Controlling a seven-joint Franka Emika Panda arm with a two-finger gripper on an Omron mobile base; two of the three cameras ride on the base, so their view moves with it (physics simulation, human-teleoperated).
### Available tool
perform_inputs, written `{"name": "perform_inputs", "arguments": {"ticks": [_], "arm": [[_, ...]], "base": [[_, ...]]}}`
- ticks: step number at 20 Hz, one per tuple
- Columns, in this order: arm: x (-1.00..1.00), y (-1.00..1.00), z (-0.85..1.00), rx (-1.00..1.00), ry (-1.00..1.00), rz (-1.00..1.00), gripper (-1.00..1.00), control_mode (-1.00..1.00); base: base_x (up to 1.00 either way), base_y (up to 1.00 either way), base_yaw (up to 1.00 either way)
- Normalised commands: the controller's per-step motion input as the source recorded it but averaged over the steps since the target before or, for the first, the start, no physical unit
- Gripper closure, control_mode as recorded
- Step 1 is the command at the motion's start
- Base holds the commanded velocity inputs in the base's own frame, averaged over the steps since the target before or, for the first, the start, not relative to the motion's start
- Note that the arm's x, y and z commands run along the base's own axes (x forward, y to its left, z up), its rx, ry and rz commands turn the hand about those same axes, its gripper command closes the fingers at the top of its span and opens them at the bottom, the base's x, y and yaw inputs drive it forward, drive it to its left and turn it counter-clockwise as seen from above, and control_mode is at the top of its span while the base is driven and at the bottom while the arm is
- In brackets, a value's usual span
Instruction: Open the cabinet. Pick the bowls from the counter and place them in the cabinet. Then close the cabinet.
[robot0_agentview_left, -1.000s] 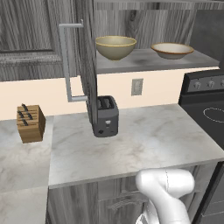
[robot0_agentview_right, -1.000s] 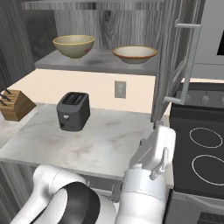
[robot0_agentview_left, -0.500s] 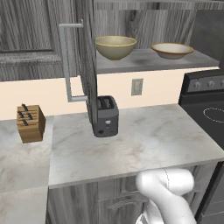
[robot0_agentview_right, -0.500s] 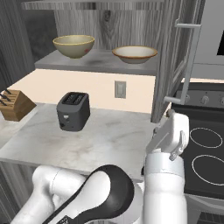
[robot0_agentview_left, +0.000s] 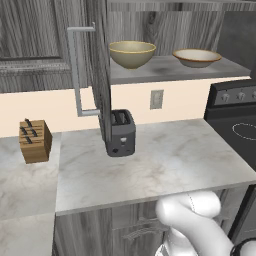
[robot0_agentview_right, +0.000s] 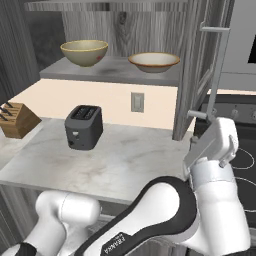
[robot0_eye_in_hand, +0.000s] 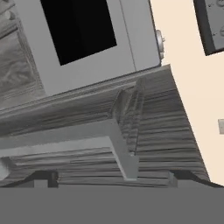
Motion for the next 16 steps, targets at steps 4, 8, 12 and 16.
{"name": "perform_inputs", "arguments": {"ticks": [4, 8, 12, 16], "arm": [[0.41, -0.18, 0.0, -0.08, 0.0, 0.1, -1.0, -1.0], [0.43, -0.18, -0.07, -0.06, 0.0, 0.11, -1.0, -1.0], [0.48, -0.09, -0.15, -0.04, 0.0, 0.11, -1.0, -1.0], [0.46, -0.14, -0.17, -0.03, 0.0, 0.13, -1.0, -1.0]], "base": [[0.0, 0.0, 0.0], [0.0, 0.0, 0.0], [0.0, 0.0, 0.0], [0.0, 0.0, 0.0]]}}
